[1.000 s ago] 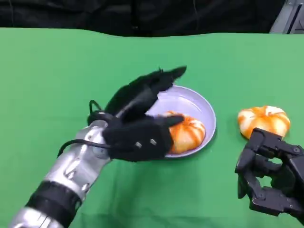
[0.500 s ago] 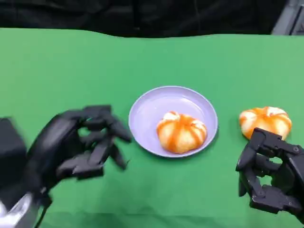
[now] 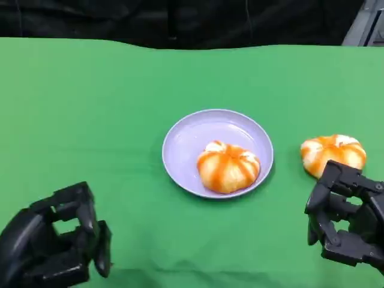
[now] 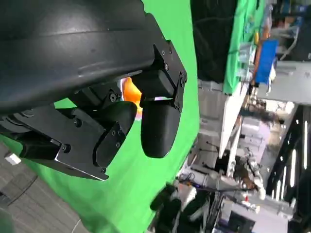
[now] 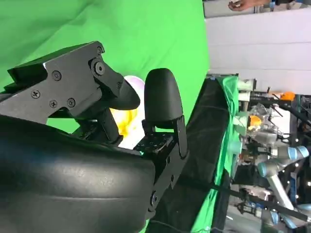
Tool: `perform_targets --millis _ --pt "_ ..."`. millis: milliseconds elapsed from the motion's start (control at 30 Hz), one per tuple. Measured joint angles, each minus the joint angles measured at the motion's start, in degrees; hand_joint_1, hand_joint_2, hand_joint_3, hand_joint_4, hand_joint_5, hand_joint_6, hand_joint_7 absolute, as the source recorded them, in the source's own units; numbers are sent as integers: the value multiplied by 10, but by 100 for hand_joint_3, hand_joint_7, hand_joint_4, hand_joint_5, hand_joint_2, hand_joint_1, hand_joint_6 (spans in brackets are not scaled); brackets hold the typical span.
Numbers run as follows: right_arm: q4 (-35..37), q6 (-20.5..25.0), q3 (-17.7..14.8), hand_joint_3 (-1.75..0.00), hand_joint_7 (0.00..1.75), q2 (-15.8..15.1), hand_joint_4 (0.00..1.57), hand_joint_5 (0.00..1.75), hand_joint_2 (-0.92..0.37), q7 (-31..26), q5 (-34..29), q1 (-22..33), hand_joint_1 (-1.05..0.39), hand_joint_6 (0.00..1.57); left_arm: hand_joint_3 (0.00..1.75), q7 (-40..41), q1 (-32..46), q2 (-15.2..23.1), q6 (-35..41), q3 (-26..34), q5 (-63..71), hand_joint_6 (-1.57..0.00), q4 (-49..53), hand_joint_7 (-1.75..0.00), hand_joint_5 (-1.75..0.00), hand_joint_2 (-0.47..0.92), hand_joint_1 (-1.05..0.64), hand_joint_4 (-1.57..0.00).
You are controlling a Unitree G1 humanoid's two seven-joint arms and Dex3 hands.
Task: Grasp the bread from the table and place it into the plate.
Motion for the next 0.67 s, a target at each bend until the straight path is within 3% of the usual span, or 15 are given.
perform_targets --millis 667 --pt "-6 -8 -18 -108 157 -13 83 175 -65 33 26 14 1 69 128 35 -5 -11 -7 -1 39 -72 -10 -175 -175 68 11 -95"
